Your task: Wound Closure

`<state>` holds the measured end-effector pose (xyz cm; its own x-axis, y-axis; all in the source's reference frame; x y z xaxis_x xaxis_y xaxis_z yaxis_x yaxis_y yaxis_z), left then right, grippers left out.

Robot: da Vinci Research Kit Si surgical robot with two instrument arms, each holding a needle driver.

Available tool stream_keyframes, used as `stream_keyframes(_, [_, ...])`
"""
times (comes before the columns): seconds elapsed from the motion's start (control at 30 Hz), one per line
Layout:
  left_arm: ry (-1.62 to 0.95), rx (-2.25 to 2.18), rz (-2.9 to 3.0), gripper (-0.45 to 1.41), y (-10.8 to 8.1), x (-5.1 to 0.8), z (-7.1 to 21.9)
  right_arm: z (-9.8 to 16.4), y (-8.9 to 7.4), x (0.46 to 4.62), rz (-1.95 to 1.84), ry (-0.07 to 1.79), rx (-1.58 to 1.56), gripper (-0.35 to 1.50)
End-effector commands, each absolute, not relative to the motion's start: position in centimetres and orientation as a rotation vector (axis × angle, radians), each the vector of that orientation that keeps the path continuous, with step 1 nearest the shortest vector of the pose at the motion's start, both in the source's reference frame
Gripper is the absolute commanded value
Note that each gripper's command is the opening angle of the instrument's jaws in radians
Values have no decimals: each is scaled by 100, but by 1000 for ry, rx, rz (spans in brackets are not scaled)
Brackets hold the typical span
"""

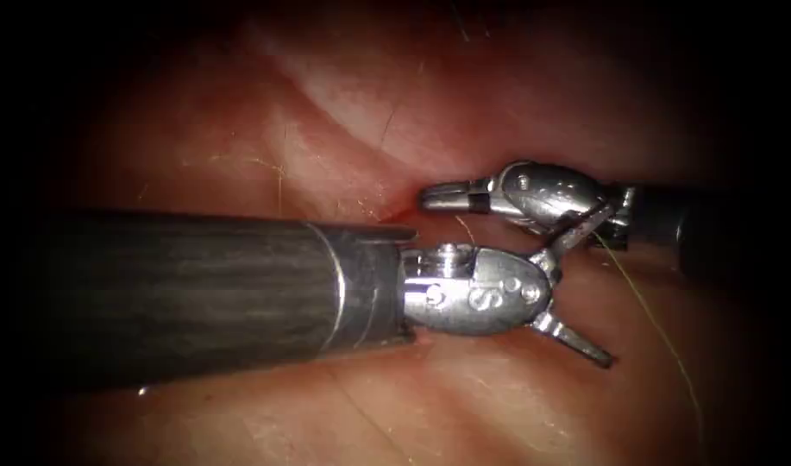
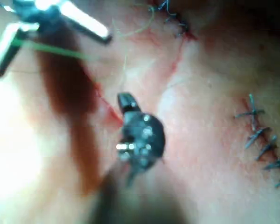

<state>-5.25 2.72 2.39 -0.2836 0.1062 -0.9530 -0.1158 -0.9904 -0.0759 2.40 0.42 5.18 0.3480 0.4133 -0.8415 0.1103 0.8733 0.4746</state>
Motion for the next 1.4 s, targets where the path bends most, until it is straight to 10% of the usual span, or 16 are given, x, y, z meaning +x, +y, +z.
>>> stream_keyframes(0.03, [7,-1803,2408,118,274,-532,241,521,45,247,207,1216,501,-35])
stream_keyframes(0.67, [49,-1896,2481,86,257,-566,232,518,46,249,216,1214,503,-35])
stream_keyframes(0.83, [26,-2002,2476,-45,252,-567,224,519,46,248,216,1213,502,-35])
stream_keyframes(1.4, [155,-2079,2313,-45,252,-415,214,470,15,181,248,1266,496,-35])
